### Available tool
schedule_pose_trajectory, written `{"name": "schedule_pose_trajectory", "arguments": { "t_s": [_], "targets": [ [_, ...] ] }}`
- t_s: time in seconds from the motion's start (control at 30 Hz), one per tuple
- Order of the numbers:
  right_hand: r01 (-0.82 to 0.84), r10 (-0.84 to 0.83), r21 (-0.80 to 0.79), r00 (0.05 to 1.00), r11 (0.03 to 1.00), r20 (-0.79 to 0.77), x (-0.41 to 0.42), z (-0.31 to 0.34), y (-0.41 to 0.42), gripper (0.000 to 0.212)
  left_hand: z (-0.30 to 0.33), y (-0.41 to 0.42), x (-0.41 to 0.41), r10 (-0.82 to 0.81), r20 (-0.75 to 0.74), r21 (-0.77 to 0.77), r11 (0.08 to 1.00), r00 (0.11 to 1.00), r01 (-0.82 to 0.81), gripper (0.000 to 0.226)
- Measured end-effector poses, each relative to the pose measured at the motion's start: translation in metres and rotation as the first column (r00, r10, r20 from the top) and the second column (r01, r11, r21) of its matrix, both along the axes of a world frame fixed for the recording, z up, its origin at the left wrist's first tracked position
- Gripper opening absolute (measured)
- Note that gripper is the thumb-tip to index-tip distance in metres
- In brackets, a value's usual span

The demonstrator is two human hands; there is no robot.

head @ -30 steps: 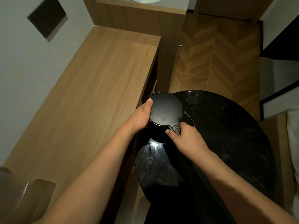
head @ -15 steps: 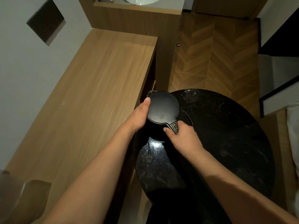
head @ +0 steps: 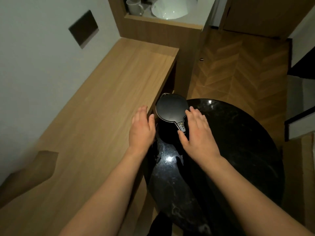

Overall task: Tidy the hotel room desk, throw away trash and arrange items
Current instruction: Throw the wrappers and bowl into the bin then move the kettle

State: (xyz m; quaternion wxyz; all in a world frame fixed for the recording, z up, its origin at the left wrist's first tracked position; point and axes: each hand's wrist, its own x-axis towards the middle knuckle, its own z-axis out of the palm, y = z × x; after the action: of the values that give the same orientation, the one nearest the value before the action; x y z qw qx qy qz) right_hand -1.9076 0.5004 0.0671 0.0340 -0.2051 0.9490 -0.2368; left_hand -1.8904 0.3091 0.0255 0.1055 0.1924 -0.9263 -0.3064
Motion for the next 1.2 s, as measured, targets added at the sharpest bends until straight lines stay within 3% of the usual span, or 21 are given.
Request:
{"name": "schedule_pose_trajectory", "arguments": {
  "t_s": [0.3, 0.53, 0.87, 1.2],
  "targets": [
    [-0.371, 0.359, -0.064, 0.922, 0.927, -0.146, 0.039, 0.012, -0.022, 0.061, 0.028, -0.003, 0.113, 0.239, 0.018, -0.195, 0.953, 0.971, -0.231, 0.05],
    [-0.641, 0.625, -0.101, 0.766, 0.761, -0.151, 0.101, 0.024, -0.077, 0.062, 0.044, -0.027, 0.223, 0.523, 0.015, -0.236, 0.83, 0.852, -0.505, 0.049],
    [-0.917, 0.903, -0.1, 0.398, 0.386, -0.164, 0.262, 0.028, -0.158, 0.064, 0.059, -0.025, 0.431, 0.856, 0.001, -0.227, 0.504, 0.518, -0.833, 0.049],
    [-0.998, 0.985, -0.052, 0.027, 0.018, -0.168, 0.458, 0.043, -0.181, 0.064, 0.06, 0.021, 0.636, 0.979, -0.127, -0.179, 0.136, 0.16, -0.974, 0.044]
  ]
}}
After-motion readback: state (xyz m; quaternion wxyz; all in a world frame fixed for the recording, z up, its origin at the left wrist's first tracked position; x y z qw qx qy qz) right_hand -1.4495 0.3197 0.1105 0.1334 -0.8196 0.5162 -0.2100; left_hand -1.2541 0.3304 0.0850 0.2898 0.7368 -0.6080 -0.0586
